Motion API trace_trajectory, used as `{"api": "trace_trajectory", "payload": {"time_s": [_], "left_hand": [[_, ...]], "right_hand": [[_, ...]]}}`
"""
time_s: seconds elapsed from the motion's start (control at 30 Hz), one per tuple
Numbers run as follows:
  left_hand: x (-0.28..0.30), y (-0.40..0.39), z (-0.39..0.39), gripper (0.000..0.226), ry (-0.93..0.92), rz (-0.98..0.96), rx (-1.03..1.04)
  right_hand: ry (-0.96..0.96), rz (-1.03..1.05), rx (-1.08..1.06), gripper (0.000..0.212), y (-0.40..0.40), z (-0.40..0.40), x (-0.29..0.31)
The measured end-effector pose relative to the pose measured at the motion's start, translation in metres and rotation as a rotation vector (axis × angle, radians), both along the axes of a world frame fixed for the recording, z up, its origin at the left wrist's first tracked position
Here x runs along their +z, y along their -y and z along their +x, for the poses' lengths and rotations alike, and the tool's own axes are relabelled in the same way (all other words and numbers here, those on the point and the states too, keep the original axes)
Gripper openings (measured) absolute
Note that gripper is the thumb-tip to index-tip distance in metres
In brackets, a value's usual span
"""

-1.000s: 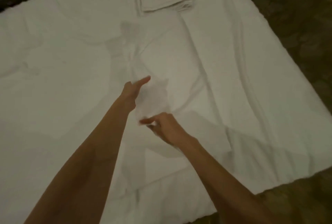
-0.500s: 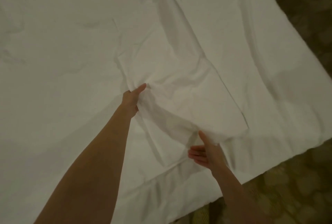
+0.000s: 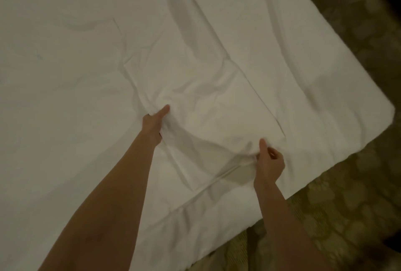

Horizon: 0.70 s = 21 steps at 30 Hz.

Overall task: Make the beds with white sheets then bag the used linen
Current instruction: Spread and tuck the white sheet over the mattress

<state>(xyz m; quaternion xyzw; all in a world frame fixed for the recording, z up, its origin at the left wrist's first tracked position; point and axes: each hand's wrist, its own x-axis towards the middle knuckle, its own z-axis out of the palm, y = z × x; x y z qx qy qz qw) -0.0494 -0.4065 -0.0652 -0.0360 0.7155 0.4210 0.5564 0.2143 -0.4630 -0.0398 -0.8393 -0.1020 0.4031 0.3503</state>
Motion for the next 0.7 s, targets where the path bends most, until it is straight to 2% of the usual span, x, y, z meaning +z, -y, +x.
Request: {"api": "trace_trajectory", "payload": {"time_s": [0.13,0.2,0.3,0.37,0.47,0.57,0.6,0.7], "left_hand": [[-0.001,0.008,0.0,0.016,0.048,0.07,0.029],[-0.002,0.014,-0.004,0.022,0.047,0.101,0.025],[-0.008,0.031,-0.007,0.024,0.007,0.022,-0.005],[-0.012,0.038,-0.012,0.028,0.01,-0.036,-0.031],[-0.015,0.029,-0.027,0.051,0.084,-0.011,-0.009],[-0.017,0.013,-0.045,0.081,0.112,0.038,0.059],[-0.017,0.008,-0.05,0.083,0.113,0.046,0.076],[-0.008,-0.009,-0.057,0.059,0.106,0.077,0.121]], "right_hand": [[-0.109,0.109,-0.077,0.033,-0.016,0.005,0.01],[-0.119,0.115,-0.126,0.029,-0.014,0.01,0.01],[-0.121,-0.021,-0.084,0.015,0.001,0.019,0.004],[-0.03,-0.06,-0.033,0.025,0.005,0.026,-0.003],[0.294,0.079,0.049,0.036,-0.013,0.033,0.001],[0.503,0.198,0.397,0.035,-0.041,0.024,0.005],[0.536,0.227,0.544,0.035,-0.052,0.017,0.004],[0.541,0.303,0.941,0.042,-0.091,-0.018,0.0]]}}
